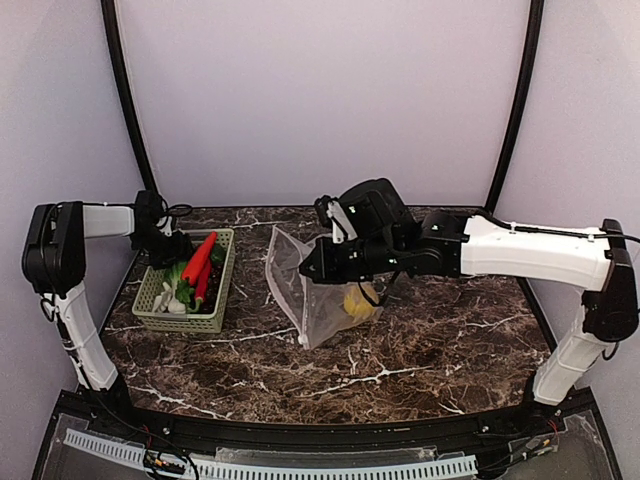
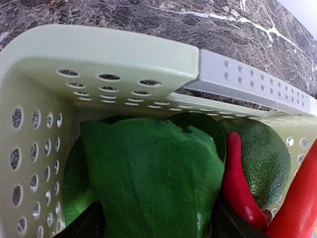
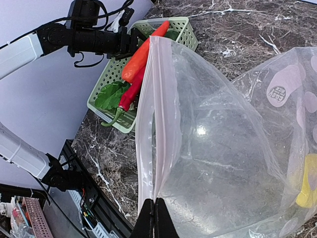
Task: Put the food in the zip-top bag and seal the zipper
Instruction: Pick up the fake vegetable from the bin.
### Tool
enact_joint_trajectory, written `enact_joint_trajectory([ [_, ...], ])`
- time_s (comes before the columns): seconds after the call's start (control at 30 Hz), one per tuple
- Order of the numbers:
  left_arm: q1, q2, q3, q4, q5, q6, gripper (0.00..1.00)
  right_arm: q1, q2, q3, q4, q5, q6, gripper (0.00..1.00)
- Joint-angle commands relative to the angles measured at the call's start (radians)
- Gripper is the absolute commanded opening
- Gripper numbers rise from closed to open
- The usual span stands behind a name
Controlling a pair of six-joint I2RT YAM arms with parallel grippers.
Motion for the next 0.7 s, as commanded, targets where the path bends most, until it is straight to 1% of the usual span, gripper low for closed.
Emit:
enact_joint_trajectory([
  [0.0, 0.009, 0.046, 0.010, -0.067, -0.041, 0.026, 0.67, -0.011, 0.022, 0.046, 0.036, -0.032, 0.003, 0.00],
  [0.03, 0.009, 0.050, 0.012, -0.068, -0.042, 0.027, 0.63, -0.013, 0.024, 0.048, 0.036, -0.033, 0.003, 0.00],
  [0.2, 0.009, 0.067, 0.019, -0.082, -0.056, 0.036, 0.56, -0.016, 0.029, 0.052, 0.037, -0.038, 0.002, 0.00],
  [0.3, 0.009, 0.067, 0.021, -0.087, -0.069, 0.041, 0.48, -0.015, 0.029, 0.052, 0.037, -0.041, 0.004, 0.00],
  [0.33, 0.009, 0.065, 0.023, -0.091, -0.070, 0.044, 0.43, -0.015, 0.029, 0.051, 0.037, -0.042, 0.006, 0.00],
  [0.4, 0.009, 0.058, 0.025, -0.100, -0.065, 0.048, 0.39, -0.017, 0.027, 0.049, 0.037, -0.043, 0.006, 0.00],
  [0.43, 0.008, 0.052, 0.024, -0.101, -0.063, 0.049, 0.38, -0.018, 0.025, 0.049, 0.037, -0.042, 0.006, 0.00],
  [0.5, 0.008, 0.025, 0.013, -0.093, -0.069, 0.052, 0.37, -0.017, 0.022, 0.046, 0.037, -0.039, 0.005, 0.00],
  [0.53, 0.008, -0.004, -0.001, -0.081, -0.073, 0.053, 0.34, -0.018, 0.021, 0.044, 0.036, -0.037, 0.005, 0.00],
  [0.67, 0.008, -0.108, -0.063, -0.011, -0.090, 0.054, 0.30, -0.020, 0.021, 0.044, 0.037, -0.037, 0.005, 0.00],
])
